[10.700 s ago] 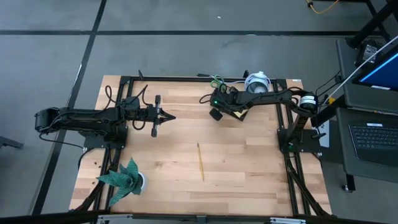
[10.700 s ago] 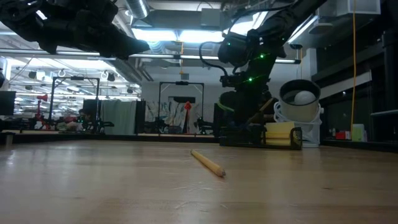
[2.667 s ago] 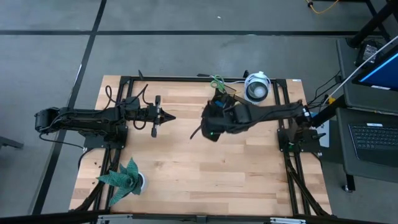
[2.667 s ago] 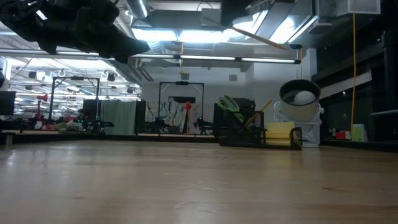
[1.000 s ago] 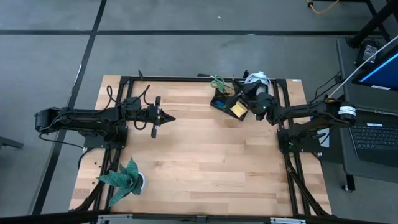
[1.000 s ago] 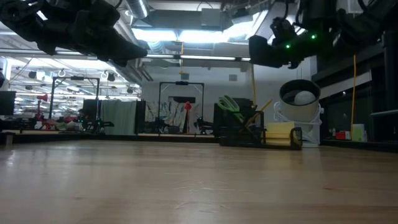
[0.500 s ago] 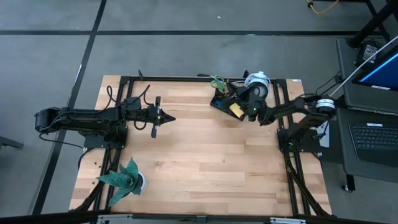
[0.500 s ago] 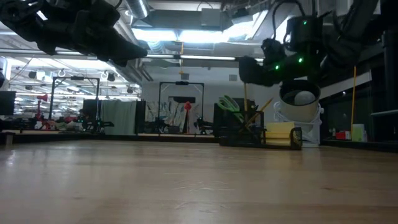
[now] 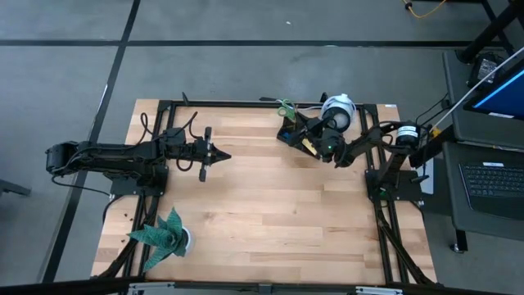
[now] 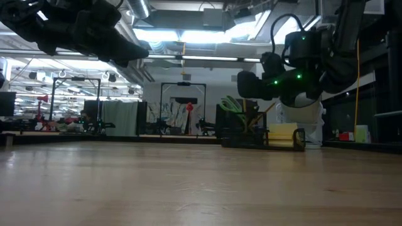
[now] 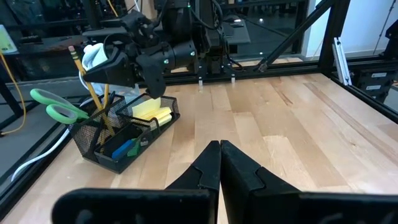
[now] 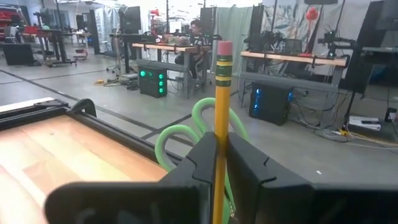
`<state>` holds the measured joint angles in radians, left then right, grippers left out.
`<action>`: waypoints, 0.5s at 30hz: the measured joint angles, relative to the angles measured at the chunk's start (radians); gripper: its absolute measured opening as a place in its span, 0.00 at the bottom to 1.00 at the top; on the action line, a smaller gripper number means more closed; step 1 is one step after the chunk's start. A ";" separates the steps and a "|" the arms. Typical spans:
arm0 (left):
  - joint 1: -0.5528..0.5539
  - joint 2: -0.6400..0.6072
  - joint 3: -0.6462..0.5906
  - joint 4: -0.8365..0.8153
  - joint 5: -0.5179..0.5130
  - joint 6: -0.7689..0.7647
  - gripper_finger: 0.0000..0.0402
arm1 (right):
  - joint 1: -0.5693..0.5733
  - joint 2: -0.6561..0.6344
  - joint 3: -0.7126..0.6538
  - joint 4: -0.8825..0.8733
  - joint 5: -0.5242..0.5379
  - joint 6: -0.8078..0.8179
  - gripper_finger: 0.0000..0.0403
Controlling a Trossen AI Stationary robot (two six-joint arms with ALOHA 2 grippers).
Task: Pick and place office supplies into organizer
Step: Put the yellow pencil into the metal mesh desk organizer
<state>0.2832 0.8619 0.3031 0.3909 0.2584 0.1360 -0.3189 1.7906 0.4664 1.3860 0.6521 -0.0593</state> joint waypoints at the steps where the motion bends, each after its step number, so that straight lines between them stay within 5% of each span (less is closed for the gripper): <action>1: 0.000 0.000 0.000 0.000 0.000 0.000 0.01 | 0.000 0.000 0.000 0.002 0.000 -0.008 0.08; 8: 0.000 0.000 0.000 0.000 0.000 0.000 0.02 | 0.000 -0.003 0.000 0.002 0.000 0.022 0.10; 15: 0.000 0.000 0.000 0.000 0.000 0.007 0.03 | 0.017 -0.008 0.040 0.031 -0.001 -0.033 0.24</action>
<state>0.2832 0.8619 0.3031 0.3912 0.2584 0.1432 -0.3014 1.7828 0.5066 1.4171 0.6514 -0.0919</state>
